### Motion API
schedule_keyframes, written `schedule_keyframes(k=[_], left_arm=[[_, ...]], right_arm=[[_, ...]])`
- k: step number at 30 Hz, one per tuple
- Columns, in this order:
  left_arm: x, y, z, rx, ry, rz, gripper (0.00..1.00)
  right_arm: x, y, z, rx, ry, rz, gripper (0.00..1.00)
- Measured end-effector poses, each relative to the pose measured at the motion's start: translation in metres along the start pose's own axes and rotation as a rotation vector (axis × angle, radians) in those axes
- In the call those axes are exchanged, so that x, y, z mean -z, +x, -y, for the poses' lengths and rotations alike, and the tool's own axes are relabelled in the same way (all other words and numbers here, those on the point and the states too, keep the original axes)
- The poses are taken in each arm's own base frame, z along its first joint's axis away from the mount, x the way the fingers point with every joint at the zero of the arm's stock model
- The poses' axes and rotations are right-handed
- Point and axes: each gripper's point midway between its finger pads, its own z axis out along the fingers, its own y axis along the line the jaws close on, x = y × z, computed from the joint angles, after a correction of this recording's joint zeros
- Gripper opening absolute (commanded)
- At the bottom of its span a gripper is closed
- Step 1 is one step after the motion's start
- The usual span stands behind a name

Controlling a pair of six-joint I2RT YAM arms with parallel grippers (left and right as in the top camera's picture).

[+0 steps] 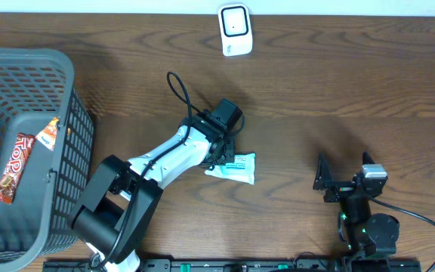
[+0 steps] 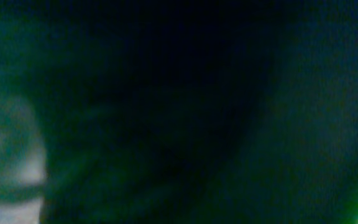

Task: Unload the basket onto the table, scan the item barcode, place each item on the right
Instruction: 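Carry the wipes pack past the scanner and drop it on the table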

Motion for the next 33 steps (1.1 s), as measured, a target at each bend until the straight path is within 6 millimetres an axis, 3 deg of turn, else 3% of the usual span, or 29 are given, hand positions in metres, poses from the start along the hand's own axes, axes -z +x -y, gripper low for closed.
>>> schedule_keyframes(k=[8,9,12,13,16,22,24,33], left_arm=[[0.000,-0.002,-0.007,0.002,-0.037,0.013,0.08],[0.000,-0.002,-0.007,0.002,-0.038,0.013,0.12],[0.000,-0.002,-0.008,0.003,-0.044,0.015,0.49],[-0.001,-0.002,-0.009,-0.001,-0.049,0.016,0.75],[-0.001,-0.003,-0.012,0.004,-0.062,0.021,0.81],[0.006,-0.005,-0.009,0.005,-0.048,0.035,0.82],[0.017,-0.008,-0.005,0.004,-0.023,0.059,0.82],[0.151,-0.032,0.023,-0.045,0.207,0.376,0.82]], right_arm=[[0.000,0.000,0.000,0.000,0.000,0.000,0.99],[0.000,0.000,0.000,0.000,0.000,0.000,0.99],[0.000,0.000,0.000,0.000,0.000,0.000,0.99],[0.000,0.000,0.000,0.000,0.000,0.000,0.99],[0.000,0.000,0.000,0.000,0.000,0.000,0.99],[0.000,0.000,0.000,0.000,0.000,0.000,0.99],[0.000,0.000,0.000,0.000,0.000,0.000,0.99],[0.000,0.000,0.000,0.000,0.000,0.000,0.99]])
